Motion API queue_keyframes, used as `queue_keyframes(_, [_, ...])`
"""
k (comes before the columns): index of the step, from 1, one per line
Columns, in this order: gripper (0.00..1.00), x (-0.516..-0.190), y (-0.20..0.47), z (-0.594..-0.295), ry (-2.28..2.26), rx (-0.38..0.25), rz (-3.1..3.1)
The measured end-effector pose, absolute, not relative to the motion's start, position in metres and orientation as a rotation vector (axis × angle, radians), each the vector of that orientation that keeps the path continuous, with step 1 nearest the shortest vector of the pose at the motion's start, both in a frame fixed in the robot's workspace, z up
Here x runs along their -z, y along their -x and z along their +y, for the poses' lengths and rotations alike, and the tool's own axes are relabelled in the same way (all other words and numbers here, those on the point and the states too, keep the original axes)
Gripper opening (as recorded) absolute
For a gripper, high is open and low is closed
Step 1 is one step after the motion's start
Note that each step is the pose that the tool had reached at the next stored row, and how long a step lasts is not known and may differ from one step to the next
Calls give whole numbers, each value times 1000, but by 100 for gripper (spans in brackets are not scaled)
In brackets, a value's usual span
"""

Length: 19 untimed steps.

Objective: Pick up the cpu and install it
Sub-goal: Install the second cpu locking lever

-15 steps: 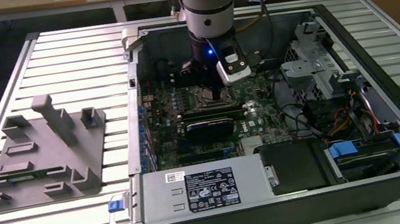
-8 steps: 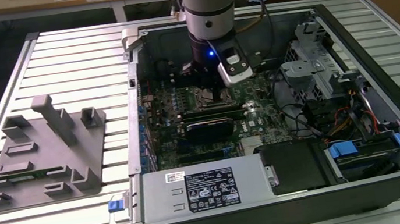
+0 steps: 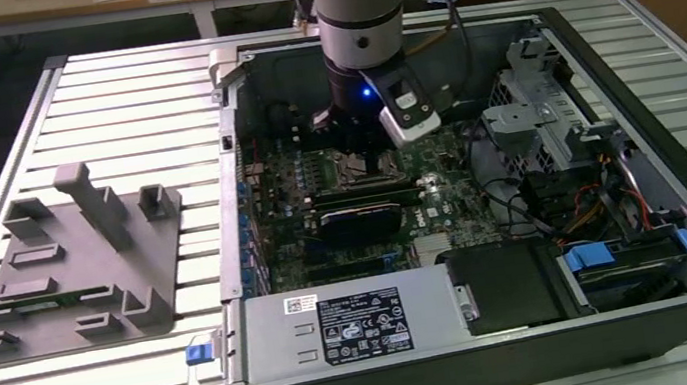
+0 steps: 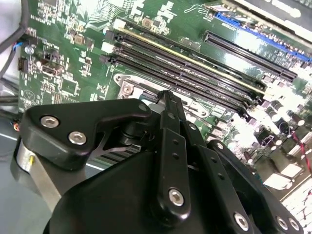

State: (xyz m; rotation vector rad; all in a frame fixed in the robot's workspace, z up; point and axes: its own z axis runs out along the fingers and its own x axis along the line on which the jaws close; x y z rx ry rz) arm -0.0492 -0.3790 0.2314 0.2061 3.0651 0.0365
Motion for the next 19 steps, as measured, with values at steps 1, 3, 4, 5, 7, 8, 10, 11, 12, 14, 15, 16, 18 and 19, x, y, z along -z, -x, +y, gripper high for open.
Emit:
queue_keyframes(1, [11, -231, 49, -379, -189, -37, 3066])
queue_keyframes(3, [11, -231, 49, -380, -164, -38, 3068])
queue_keyframes(4, [11, -231, 49, -380, -157, -38, 3068])
queue_keyframes(5, [11, -231, 49, -381, -151, -38, 3069])
queue_keyframes(7, [11, -231, 49, -382, -141, -39, 3069])
queue_keyframes(8, [11, -231, 49, -383, -137, -39, 3069])
queue_keyframes(10, [11, -231, 49, -384, -132, -39, 3070])
queue_keyframes(11, [11, -231, 49, -384, -130, -39, 3070])
queue_keyframes(12, [11, -231, 49, -384, -129, -39, 3070])
queue_keyframes(14, [11, -231, 49, -384, -128, -39, 3070])
queue_keyframes(15, [11, -231, 49, -384, -128, -39, 3070])
queue_keyframes(16, [11, -231, 49, -384, -128, -39, 3070])
queue_keyframes(18, [11, -231, 49, -384, -127, -39, 3073])
queue_keyframes(19, [11, -231, 49, -384, -128, -39, 3081])
